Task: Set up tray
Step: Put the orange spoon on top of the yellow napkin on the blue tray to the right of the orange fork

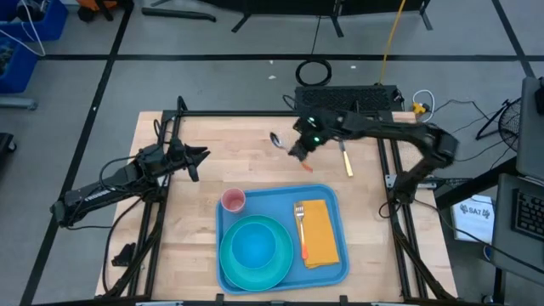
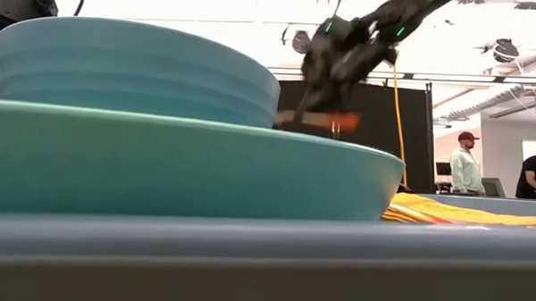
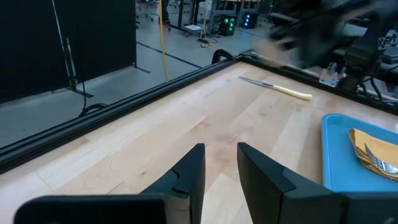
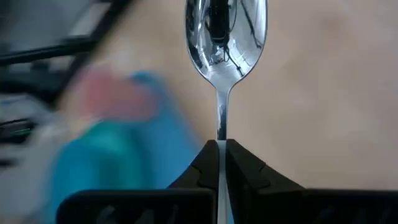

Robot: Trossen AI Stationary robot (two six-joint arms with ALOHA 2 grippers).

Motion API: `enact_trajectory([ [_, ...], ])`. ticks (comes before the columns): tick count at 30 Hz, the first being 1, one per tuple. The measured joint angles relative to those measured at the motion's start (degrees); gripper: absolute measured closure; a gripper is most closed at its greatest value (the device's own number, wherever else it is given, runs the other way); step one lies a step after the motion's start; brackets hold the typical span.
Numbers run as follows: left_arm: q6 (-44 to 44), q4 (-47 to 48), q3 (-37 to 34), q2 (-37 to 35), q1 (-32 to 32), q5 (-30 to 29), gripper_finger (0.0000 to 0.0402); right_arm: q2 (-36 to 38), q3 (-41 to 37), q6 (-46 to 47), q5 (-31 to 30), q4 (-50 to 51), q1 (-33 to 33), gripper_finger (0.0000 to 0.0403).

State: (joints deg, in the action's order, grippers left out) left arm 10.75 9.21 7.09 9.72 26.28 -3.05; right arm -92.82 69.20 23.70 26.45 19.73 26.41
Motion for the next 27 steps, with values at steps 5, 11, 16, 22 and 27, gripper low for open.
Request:
enact_trajectory([
  [5,0.0,0.0,0.0,0.0,0.0,0.0,0.0305,13.0,-8.0,15.1,1.5,3.1,-7.8,0.0402],
  [11,0.0,0.0,0.0,0.0,0.0,0.0,0.0305,26.8,-24.5,43.7,-10.8,-1.9,-26.6,0.0402],
  [16,0.0,0.0,0.0,0.0,0.0,0.0,0.0305,31.0,-37.6,68.7,-34.0,-16.7,-46.9,0.0402],
  [22,0.0,0.0,0.0,0.0,0.0,0.0,0.0305,25.6,-40.7,77.1,-57.1,-23.3,-60.1,0.0402],
  [27,0.0,0.0,0.0,0.0,0.0,0.0,0.0305,18.3,-37.3,76.4,-59.7,-23.2,-62.3,0.0402],
])
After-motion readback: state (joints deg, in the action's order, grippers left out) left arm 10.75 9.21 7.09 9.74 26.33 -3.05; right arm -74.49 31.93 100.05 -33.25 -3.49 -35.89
